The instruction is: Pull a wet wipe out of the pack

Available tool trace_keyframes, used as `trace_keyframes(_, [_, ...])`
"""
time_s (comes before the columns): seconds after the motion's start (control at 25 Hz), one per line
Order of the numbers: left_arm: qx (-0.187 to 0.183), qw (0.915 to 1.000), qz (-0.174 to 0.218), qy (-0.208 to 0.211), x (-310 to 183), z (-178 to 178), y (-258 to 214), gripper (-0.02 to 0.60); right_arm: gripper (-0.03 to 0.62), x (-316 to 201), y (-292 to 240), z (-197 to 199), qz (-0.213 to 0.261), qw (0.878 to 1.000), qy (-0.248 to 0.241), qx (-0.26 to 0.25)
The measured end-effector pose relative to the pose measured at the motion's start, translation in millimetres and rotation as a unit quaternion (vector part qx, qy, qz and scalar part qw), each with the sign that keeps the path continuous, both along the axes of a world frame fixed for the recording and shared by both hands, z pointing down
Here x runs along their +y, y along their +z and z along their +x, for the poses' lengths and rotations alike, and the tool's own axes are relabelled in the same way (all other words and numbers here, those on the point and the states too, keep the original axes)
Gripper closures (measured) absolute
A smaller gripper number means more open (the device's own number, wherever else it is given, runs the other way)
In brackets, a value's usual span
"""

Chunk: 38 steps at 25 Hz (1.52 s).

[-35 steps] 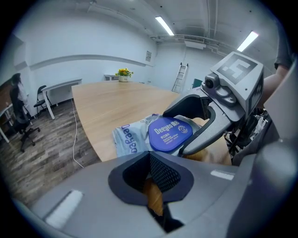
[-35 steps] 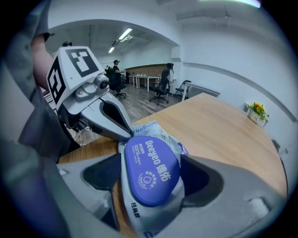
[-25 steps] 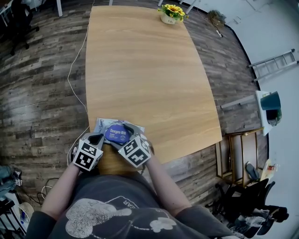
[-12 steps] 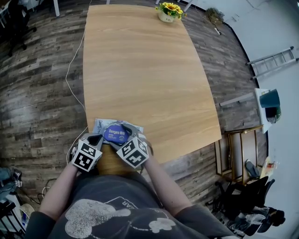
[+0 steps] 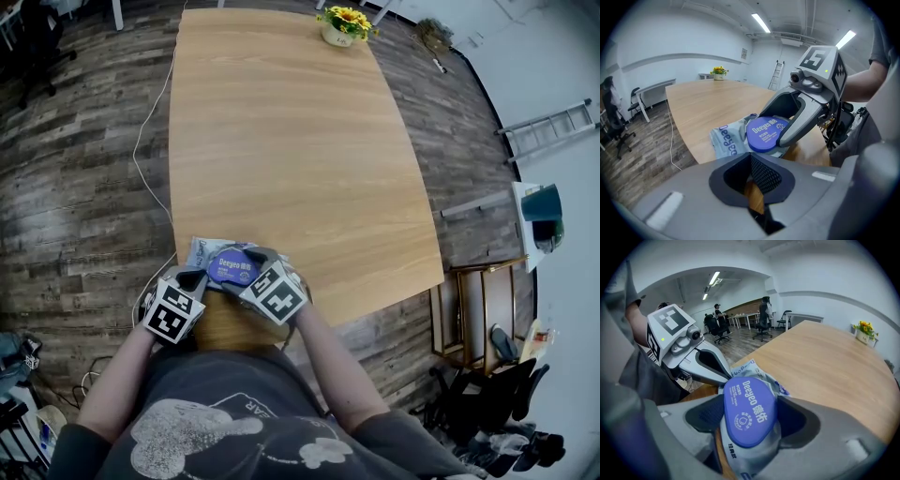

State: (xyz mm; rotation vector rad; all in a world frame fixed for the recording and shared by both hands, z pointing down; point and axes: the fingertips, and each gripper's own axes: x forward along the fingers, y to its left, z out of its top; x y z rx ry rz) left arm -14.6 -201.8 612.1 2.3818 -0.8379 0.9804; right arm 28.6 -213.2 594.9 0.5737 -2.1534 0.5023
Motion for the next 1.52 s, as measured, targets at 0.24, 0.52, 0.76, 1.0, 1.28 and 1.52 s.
trace_keyframes(0.24, [0.006, 0.9999, -0.015, -0.002, 1.9, 2.4, -3.0, 0.564, 0.252, -0.3, -1.4, 0.7, -0.002, 1.0, 0.001, -0.004])
trace_keyframes(0.52, [-0.006, 0.9999, -0.01, 0.005, 0.4, -1.2, -2.8, 0.565, 0.257, -1.8, -3.4, -0.8, -0.028, 0.999, 0.003, -0.015])
trace_keyframes(0.76, [-0.006, 0.9998, -0.005, 0.016, 1.0, 1.1, -0.3, 0.565, 0.27, -3.0, -5.2, 0.4, -0.053, 0.998, 0.001, -0.022])
trace_keyframes(1.0, [-0.005, 0.9998, -0.009, 0.015, 1.2, 1.5, -1.9, 0.563, 0.266, 2.1, -0.7, 0.6, 0.001, 1.0, -0.02, 0.018])
trace_keyframes(1.28, [-0.002, 0.9998, -0.011, 0.017, 2.0, 2.1, -1.4, 0.563, 0.255, 6.3, 9.6, 0.9, 0.055, 0.993, -0.051, 0.09])
trace_keyframes(1.52, [-0.003, 0.9998, -0.009, 0.015, 2.1, 0.5, -2.6, 0.563, 0.253, 5.2, 13.3, -0.1, 0.042, 0.993, -0.047, 0.102])
